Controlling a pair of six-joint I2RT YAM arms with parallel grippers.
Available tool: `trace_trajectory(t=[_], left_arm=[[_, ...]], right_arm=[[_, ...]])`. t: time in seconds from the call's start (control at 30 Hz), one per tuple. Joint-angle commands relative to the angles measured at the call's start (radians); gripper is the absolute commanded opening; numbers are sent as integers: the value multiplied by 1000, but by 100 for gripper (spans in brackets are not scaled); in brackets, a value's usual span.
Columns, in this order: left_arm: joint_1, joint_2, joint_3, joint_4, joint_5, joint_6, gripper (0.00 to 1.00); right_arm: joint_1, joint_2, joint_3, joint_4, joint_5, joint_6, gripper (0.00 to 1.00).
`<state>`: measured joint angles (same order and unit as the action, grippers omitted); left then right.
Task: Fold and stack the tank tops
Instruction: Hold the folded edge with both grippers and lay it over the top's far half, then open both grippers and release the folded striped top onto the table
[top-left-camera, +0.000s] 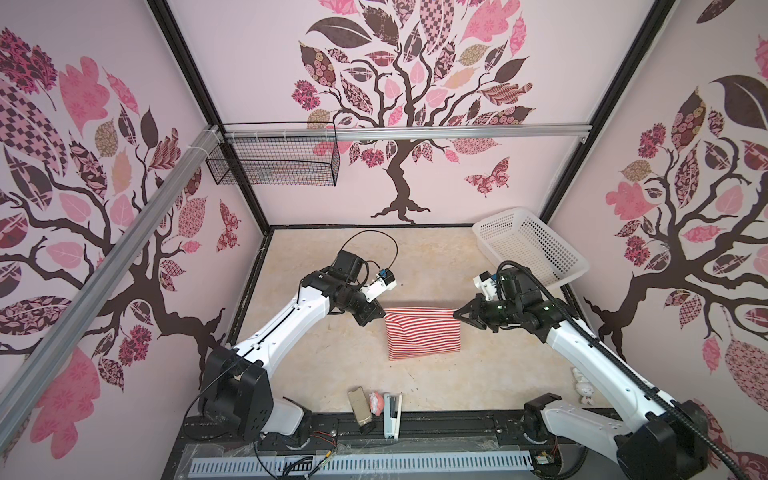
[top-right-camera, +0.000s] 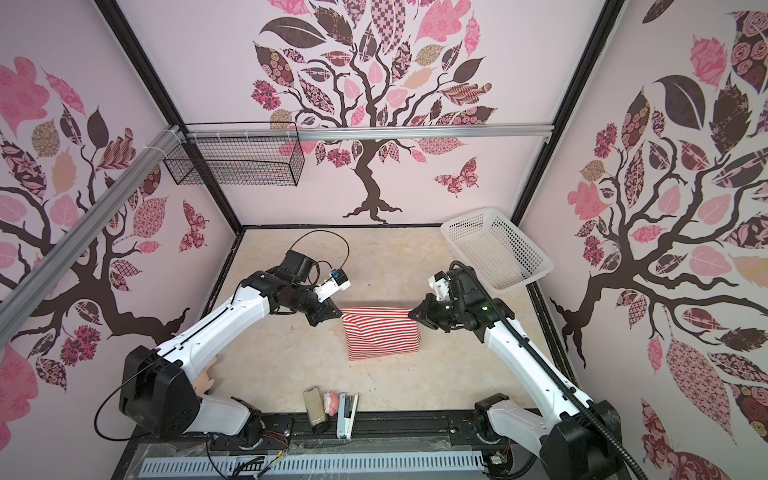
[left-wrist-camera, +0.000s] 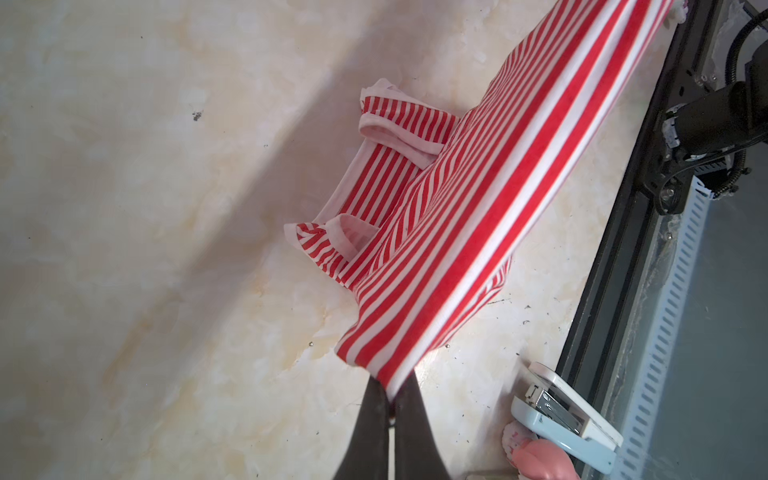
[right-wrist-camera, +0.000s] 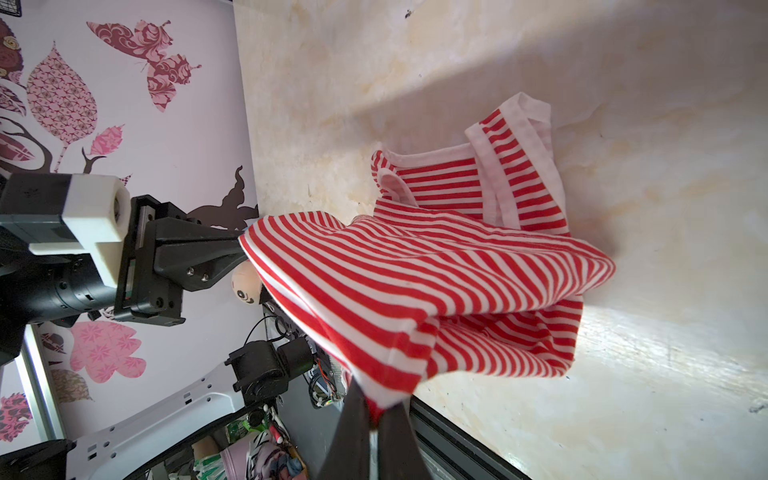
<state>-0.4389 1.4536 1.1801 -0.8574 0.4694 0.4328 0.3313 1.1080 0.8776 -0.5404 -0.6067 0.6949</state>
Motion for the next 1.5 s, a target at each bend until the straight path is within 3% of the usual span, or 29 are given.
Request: trace_trajectory(t=[0.0,0.73,1.13,1.27,1.47], left_arm=[[28,37,49,4,-29,18,0],[64,401,216,16,-20,40,0],[37,581,328,-34,-145,13,0],[35,595,334,-31,-162,0,2],[28,576,349,-43,-209,-31,27]], right_arm=[[-13,37,50,13,51,-17,0],[-98,444,89,205,32,-73,0],[-109,654,159,262,27,-75,1],[-110,683,177,260,42,-74,13],[-110,665,187,251,41,-73,44]])
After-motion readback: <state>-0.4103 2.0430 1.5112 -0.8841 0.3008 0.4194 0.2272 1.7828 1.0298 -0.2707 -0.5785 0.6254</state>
